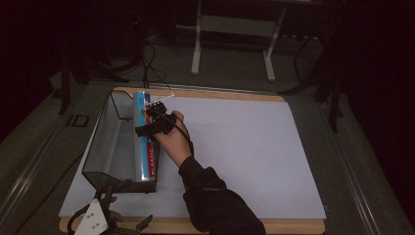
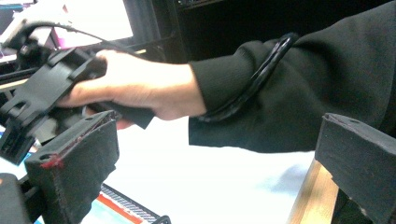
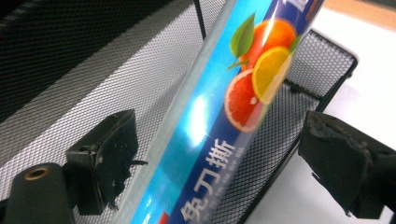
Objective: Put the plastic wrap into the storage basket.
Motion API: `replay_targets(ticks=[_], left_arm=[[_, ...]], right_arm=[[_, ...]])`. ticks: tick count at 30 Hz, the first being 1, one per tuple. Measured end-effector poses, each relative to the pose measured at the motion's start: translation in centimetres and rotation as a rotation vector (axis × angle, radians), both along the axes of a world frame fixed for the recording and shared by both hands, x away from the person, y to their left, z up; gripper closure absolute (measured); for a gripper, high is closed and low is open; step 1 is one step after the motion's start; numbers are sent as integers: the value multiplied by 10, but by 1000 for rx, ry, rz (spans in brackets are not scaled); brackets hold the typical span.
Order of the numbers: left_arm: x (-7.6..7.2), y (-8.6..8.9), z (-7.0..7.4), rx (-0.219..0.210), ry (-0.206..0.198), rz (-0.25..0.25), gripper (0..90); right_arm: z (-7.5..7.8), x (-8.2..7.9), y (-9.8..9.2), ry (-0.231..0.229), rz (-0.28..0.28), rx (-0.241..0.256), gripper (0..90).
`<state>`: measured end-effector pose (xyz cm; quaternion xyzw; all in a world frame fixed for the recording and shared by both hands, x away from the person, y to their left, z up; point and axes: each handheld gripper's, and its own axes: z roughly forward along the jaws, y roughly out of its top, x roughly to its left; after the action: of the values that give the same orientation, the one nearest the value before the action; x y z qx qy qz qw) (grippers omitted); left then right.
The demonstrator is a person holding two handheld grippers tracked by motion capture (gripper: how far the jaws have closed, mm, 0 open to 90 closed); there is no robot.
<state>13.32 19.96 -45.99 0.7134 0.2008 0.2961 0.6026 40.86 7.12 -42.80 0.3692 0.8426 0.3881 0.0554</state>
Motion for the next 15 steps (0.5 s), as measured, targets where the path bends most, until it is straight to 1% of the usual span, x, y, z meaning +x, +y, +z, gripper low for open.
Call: replay_targets(ticks=[2,5,6,8,9,12,13,15], left_arm=[[1,-1,0,2,-1,3,6],[1,-1,-1,1,-1,9,6],[1,-1,-1,1,-2,10,6],[1,-1,-1,6,3,10,6],[1,-2,-1,10,2,11,6],[2,-2,-1,10,2,11,6],[2,-3,-1,10,2,10,6],[2,-3,-1,9,4,9,6]], right_arm=[[4,0,-8,13,30,8,111],[6,-1,-16,2,32,0,111],[8,-3,-24,-2,27,5,111],[10,-6,-31,0,34,10,111],[10,-7,-34,-6,39,17,111],[11,-9,-37,-9,42,18,111],[11,-15,-44,-14,57,17,111],[12,-19,-51,-19,61,30,111]])
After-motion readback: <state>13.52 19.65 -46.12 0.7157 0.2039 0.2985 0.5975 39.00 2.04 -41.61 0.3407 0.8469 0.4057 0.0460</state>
